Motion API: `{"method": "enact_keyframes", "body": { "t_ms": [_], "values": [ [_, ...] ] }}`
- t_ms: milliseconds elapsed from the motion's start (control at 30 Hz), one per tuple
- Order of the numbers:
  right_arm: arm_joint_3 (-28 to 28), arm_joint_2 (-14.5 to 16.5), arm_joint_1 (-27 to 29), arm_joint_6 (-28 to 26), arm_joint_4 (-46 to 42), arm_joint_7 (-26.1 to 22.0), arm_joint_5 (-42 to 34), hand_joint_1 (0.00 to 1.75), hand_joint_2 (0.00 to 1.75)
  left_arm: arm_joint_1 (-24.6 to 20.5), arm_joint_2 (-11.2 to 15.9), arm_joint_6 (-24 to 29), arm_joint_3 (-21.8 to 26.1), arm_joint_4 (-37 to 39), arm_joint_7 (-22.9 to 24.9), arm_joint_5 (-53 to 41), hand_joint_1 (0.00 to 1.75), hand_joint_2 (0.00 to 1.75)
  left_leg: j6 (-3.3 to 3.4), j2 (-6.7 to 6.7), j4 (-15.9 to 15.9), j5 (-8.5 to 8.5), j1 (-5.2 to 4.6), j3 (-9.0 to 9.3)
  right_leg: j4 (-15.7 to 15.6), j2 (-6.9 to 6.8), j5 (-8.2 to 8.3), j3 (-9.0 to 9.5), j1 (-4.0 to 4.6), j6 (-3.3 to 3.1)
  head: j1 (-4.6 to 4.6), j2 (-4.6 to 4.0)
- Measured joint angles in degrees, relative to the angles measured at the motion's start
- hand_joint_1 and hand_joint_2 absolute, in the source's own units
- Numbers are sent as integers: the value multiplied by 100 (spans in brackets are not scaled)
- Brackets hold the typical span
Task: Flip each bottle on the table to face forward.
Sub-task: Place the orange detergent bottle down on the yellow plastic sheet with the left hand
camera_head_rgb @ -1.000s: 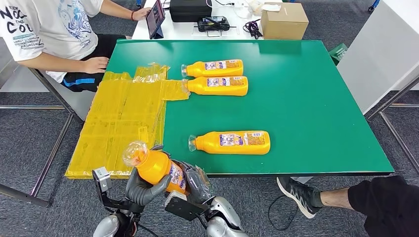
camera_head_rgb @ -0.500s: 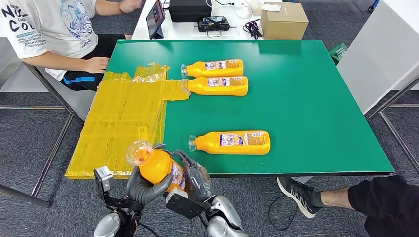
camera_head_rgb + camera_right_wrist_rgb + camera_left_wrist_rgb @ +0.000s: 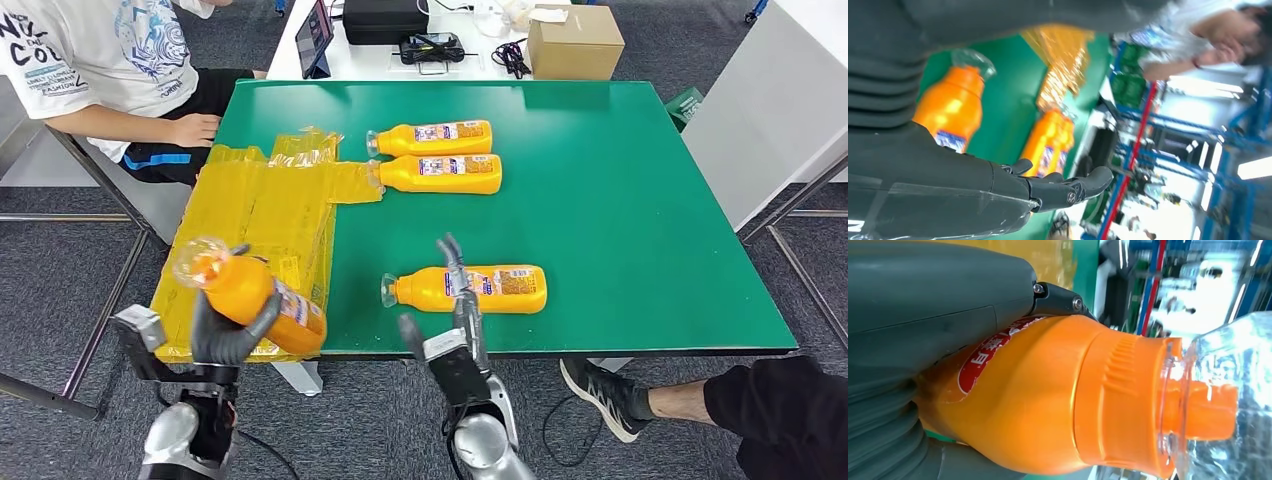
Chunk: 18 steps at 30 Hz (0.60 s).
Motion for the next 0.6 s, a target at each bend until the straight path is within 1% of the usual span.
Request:
{"method": "enact_keyframes", "body": {
  "t_ms": [67,100,133,200,233,267,333,400,500,533,600],
  "values": [
    [-70,-17,81,-8,-246,-99,-187,0,0,-99,4,418,131,-24,-46,-243,175,175,0,-1,0,0,0,-1,0,-1,0,-1,0,0,0,0],
    [-105,-20,127,-18,-376,-172,-313,0,0,-171,6,779,188,-31,-87,-540,175,175,0,0,0,0,0,-1,0,-1,1,-2,0,0,1,0],
    [-142,-22,171,-43,-522,-272,-457,0,0,-266,13,1265,234,-33,-125,-1034,175,175,0,1,0,1,1,-1,0,0,1,-3,0,0,0,0],
    [-201,-23,242,-106,-821,-465,-699,0,0,-530,59,2263,281,-8,-120,-2336,175,175,1,-1,1,3,1,-1,0,-1,2,-3,1,0,0,0],
    [-220,-23,259,-136,-974,-535,-773,0,0,-692,97,2670,285,34,-68,-3047,175,175,1,-3,1,5,1,-1,0,-2,2,-1,1,1,0,0],
    [-228,-23,263,-151,-1102,-569,-809,0,0,-850,137,2931,284,89,2,-3624,175,175,2,-4,1,6,1,2,0,-3,2,2,1,1,-1,0],
    [-228,-27,256,-149,-1307,-582,-827,0,87,-1178,221,3184,234,308,173,-4565,175,175,2,-2,1,7,1,6,0,-1,3,7,1,1,-1,0],
    [-197,-42,226,-67,-1443,-546,-796,0,175,-1585,341,3326,95,743,361,-5550,175,175,2,-3,1,11,2,1,1,-2,7,4,1,-4,1,0],
    [-95,-56,121,123,-1514,-468,-771,0,175,-2205,573,3483,-225,1522,593,-6976,175,175,2,1,1,15,1,1,3,0,17,3,1,-14,-1,0],
    [-62,-56,99,167,-1513,-448,-773,0,175,-2355,638,3505,-337,1746,641,-7256,175,175,2,3,1,15,1,2,3,1,17,2,1,-14,0,0],
    [-18,-56,81,207,-1513,-423,-774,0,175,-2559,735,3533,-518,2117,687,-7514,175,175,1,6,1,15,1,2,4,2,17,0,2,-14,1,0]
  ]
}}
